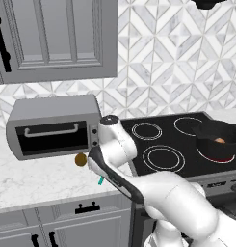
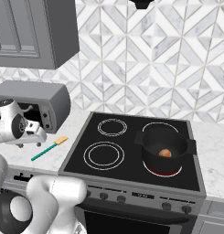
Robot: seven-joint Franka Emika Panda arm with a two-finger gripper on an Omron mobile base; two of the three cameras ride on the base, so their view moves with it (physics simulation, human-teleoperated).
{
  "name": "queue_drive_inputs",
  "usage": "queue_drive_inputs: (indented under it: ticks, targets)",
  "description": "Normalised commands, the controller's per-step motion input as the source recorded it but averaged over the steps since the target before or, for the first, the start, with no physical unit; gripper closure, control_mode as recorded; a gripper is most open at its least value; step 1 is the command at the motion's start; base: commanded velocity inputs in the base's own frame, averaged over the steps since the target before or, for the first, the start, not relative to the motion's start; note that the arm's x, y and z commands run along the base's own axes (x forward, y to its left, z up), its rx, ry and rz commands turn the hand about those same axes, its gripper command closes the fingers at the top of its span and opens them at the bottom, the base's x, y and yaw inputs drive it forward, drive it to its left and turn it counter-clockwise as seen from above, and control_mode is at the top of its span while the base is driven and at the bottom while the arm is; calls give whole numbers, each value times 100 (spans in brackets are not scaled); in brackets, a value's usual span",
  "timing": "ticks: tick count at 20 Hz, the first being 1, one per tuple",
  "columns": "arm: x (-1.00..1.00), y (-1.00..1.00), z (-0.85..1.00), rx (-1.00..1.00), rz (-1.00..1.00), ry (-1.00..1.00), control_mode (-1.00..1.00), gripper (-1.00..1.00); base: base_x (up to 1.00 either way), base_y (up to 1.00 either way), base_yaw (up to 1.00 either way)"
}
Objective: Put the onion and avocado in the pot. Retrieve the spatula and lightly stir the vegetables in the pot.
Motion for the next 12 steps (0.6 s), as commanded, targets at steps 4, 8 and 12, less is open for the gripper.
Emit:
queue_drive_inputs:
  ticks: [4, 8, 12]
  targets:
    - [43, 64, 0, 2, 0, 0, -100, -100, 0, 0, 0]
    - [48, 21, -8, 4, -5, -4, -100, -100, 0, 0, 0]
    - [37, 23, -2, 1, -5, -4, -100, -100, 0, 0, 0]
